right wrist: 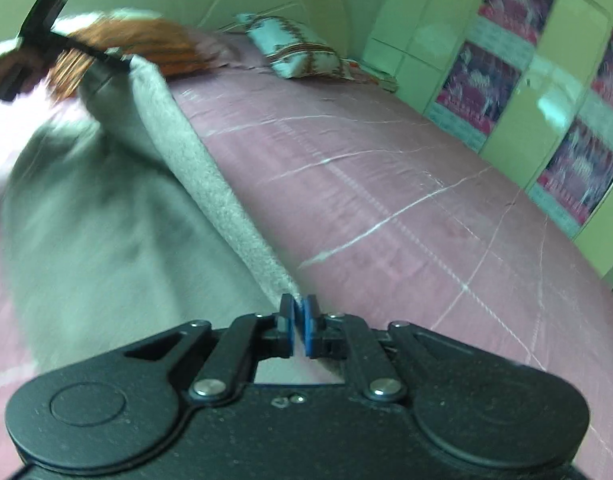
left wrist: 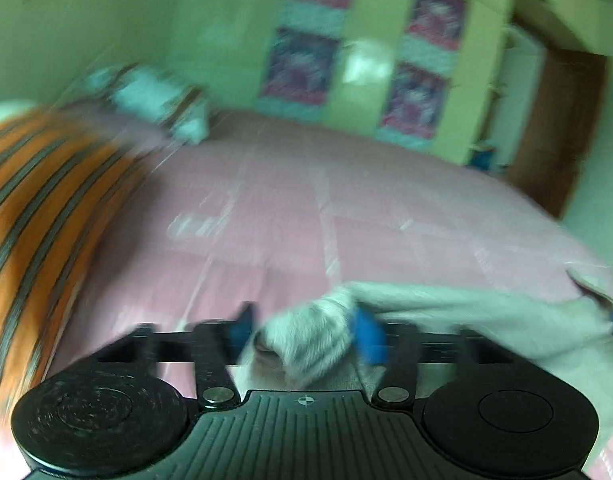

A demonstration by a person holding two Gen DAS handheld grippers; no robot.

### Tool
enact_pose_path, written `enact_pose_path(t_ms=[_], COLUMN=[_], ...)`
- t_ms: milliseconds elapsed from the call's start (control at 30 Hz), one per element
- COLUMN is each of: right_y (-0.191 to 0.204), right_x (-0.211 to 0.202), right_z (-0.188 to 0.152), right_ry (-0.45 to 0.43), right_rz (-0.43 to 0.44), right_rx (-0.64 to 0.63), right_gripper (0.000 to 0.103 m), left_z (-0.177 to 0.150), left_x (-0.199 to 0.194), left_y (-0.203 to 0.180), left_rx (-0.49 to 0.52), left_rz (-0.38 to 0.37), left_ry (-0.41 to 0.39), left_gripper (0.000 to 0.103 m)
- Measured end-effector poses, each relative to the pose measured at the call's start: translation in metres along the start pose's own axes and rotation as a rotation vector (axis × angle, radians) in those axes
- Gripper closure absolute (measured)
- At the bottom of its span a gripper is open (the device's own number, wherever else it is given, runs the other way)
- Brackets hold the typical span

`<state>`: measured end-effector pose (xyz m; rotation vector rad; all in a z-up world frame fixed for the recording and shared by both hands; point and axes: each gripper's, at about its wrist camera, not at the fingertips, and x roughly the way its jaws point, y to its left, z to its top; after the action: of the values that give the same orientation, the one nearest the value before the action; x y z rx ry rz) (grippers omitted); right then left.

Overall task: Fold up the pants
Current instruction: 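Lift the cuffs and fold the legs over toward the waistband, then release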

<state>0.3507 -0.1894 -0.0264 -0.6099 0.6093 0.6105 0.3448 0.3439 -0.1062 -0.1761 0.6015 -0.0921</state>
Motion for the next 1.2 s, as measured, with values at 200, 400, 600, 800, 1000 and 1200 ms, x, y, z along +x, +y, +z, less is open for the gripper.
enact_pose_path(t_ms=[200, 400, 600, 800, 1000, 1200], right_y=[0.037, 0.022, 0.001, -0.003, -0.034, -0.068], right_x=[-0.039, -0.053, -0.026, -0.001, 0.029, 0.042], right_z=[-0.046, -0.052, -0.062, -0.087, -0.123, -0.135], right_ry=[-0.024, -0.069, -0.040, 0.001, 0.019, -0.033], right_rz=[-0.082, -0.082, -0.073, -0.112, -0.052, 0.026], right_rx=[0.306, 0.652, 0.855, 0.977, 1.313, 1.460], right_gripper=[0.075, 0.075, 0.074, 0.073, 0.074, 0.103], left_z=[-0.055, -0.072, -0.073, -0.068, -0.076, -0.017], left_x=[-0.056, -0.090, -0.050, -0.023, 0.000, 0.019], left_y=[-0.001, -0.006, -0.013, -0.017, -0.010, -0.005], left_rx=[-0.222, -0.480, -0.561, -0.636, -0.726, -0.690], left_rz=[0.127, 0.052, -0.019, -0.060, -0.074, -0.271], left_ry=[0.017, -0.054, 0.009, 0.026, 0.046, 0.009], left_gripper=[0.013, 0.013, 0.018, 0.024, 0.051, 0.086])
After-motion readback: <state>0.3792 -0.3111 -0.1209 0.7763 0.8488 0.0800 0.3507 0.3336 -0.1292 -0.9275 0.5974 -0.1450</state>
